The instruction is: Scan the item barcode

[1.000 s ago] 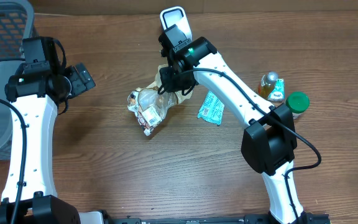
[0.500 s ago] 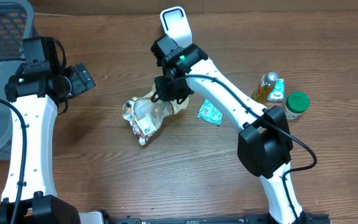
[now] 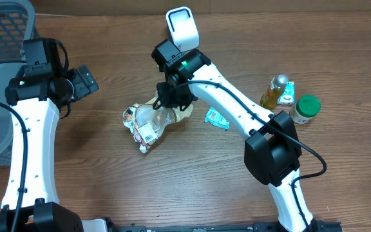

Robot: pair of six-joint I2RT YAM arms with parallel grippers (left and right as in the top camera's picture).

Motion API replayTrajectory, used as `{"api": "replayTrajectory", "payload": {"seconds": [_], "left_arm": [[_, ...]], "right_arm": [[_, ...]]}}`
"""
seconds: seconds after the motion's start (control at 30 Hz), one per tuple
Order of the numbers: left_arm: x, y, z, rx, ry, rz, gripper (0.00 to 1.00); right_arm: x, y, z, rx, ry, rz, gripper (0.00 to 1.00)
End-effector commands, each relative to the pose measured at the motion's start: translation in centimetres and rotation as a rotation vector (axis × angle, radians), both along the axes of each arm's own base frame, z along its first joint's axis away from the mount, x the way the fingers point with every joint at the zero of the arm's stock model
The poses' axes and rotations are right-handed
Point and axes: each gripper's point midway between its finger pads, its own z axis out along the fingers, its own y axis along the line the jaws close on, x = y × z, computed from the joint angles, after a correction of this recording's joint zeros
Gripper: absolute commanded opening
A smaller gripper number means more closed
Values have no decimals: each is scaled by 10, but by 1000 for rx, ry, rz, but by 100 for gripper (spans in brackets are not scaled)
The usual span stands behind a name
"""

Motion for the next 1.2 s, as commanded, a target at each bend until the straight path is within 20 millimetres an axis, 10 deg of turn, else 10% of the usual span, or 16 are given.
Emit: {"api": "replayTrajectory", "payload": {"seconds": [0.0, 1.17], "left_arm": [[1, 1, 6, 11, -15, -8, 99], [1, 1, 6, 11, -15, -8, 100]], "right_arm": [[-2, 0, 11, 19, -13, -3, 18], [-4, -4, 10, 7, 0, -4, 20]]}}
